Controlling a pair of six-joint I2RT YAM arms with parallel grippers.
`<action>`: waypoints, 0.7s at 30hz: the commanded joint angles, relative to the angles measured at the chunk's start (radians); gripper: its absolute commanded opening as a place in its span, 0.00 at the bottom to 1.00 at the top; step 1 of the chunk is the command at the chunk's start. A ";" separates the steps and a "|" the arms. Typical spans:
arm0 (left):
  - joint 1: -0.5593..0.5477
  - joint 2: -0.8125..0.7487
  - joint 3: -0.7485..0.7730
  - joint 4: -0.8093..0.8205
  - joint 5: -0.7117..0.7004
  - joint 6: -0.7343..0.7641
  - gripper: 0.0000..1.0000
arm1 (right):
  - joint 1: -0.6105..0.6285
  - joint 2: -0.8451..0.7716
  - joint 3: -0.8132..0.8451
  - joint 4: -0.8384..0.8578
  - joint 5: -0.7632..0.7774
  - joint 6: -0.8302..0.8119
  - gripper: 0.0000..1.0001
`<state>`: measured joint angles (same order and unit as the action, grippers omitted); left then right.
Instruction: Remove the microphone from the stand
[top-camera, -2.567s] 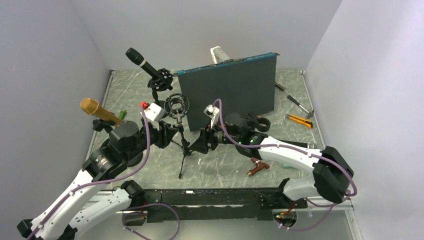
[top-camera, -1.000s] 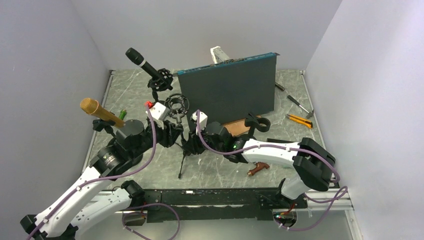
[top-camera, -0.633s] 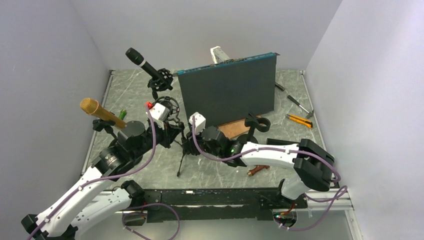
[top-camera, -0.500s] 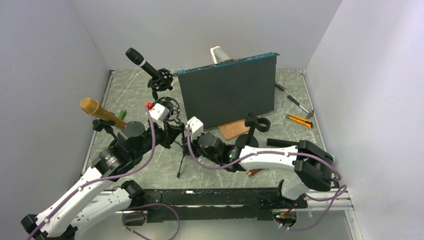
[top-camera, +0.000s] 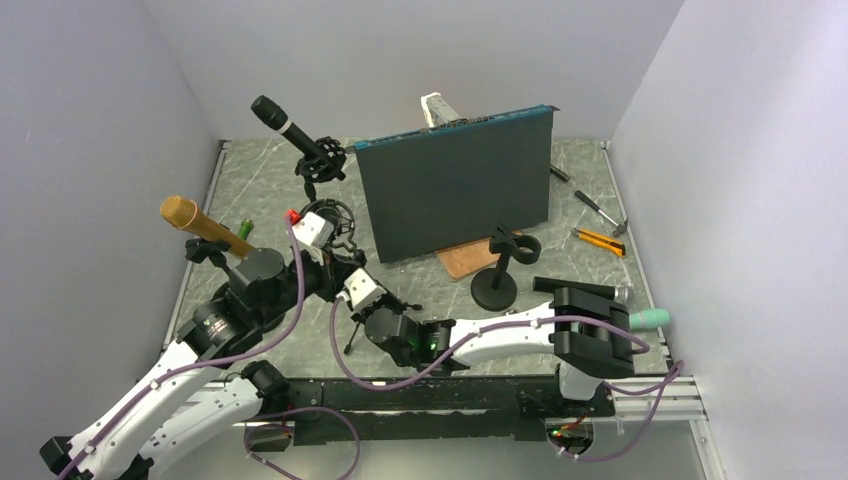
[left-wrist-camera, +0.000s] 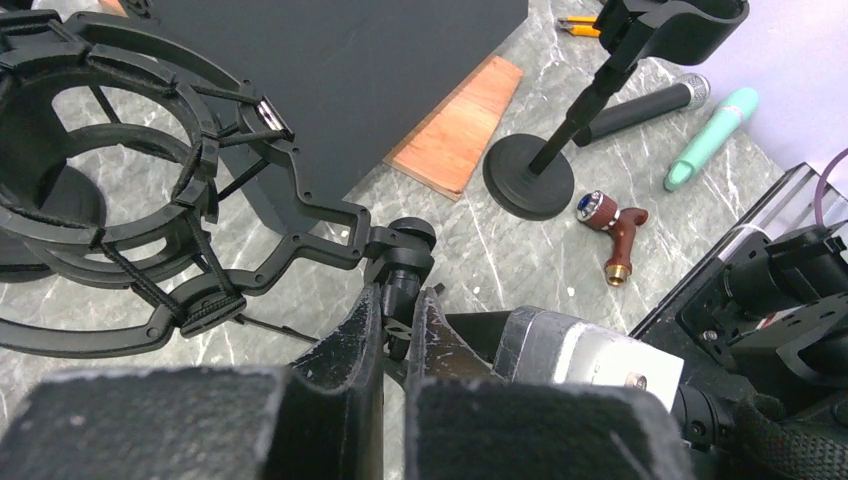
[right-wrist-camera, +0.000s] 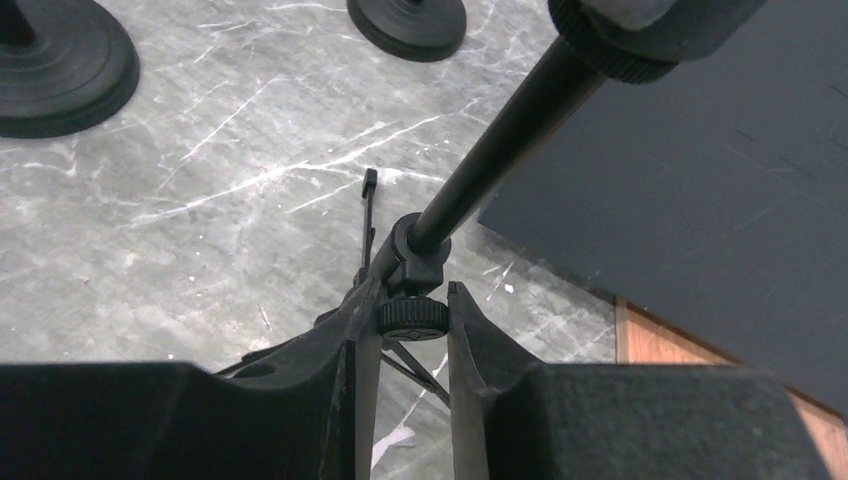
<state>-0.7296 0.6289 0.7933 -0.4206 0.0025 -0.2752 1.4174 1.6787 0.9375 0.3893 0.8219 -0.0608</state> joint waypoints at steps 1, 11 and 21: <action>0.000 0.012 -0.024 0.044 -0.023 -0.002 0.00 | 0.059 -0.017 0.028 0.020 -0.068 -0.109 0.00; 0.001 0.024 0.009 0.024 -0.012 0.016 0.05 | 0.030 -0.260 -0.060 -0.158 -0.325 0.200 0.86; 0.001 -0.014 0.049 -0.019 -0.023 0.029 0.44 | -0.180 -0.455 -0.204 -0.153 -0.665 0.519 0.94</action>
<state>-0.7280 0.6365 0.7914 -0.4343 -0.0135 -0.2546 1.2919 1.2621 0.7845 0.2180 0.3367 0.3061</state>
